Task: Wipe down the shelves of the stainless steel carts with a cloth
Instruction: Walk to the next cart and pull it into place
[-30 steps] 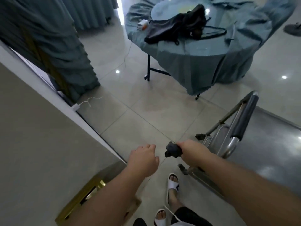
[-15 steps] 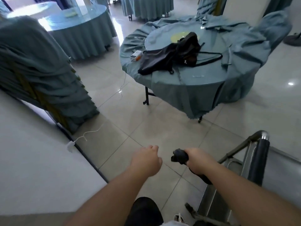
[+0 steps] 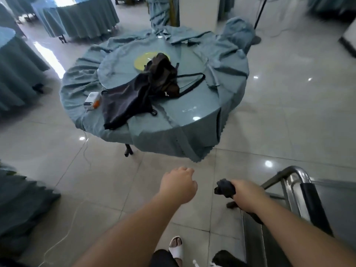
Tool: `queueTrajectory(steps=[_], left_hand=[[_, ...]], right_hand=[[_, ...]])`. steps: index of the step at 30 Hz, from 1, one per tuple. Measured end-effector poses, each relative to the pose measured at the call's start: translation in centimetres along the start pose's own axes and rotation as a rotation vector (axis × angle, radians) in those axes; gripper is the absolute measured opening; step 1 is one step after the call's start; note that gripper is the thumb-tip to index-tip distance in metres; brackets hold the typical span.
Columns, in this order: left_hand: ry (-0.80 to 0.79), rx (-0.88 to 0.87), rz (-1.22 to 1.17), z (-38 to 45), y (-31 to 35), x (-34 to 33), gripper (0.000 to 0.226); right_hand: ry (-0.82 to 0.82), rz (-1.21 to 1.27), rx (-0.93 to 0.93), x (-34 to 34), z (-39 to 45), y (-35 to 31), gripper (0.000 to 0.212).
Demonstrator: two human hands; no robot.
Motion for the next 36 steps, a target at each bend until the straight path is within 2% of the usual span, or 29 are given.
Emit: queueTrajectory(steps=[9, 15, 21, 29, 36], left_hand=[[-0.047, -0.271, 0.203, 10.2, 9.6, 4.5, 0.049], [-0.029, -0.364, 0.268, 18.1, 19.2, 8.2, 0.044], [-0.041, -0.383, 0.27, 23.9, 28.1, 12.9, 0.05], [-0.105, -0.475, 0.367, 32.4, 39.0, 14.1, 0.051], [-0.139, -0.671, 0.459, 42.0, 51.1, 15.3, 0.052]], right_hand=[[0.085, 0.162, -0.174, 6.1, 4.3, 5.4, 0.034], [0.063, 0.157, -0.285, 11.5, 9.4, 14.6, 0.042], [0.167, 0.192, -0.286, 18.3, 13.1, 22.5, 0.036], [0.169, 0.27, -0.398, 23.0, 16.7, 31.3, 0.035], [0.2, 0.339, -0.559, 28.7, 20.7, 40.4, 0.027]])
Point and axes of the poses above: each hand's wrist, its own z-axis towards the middle knuckle, its own x-axis out of the back of the hand, y = z × x, the point moved 8 cm from there along z, towards the middle knuckle, and after that the axes turned 11 degrees about x, right-handed, at the moved point
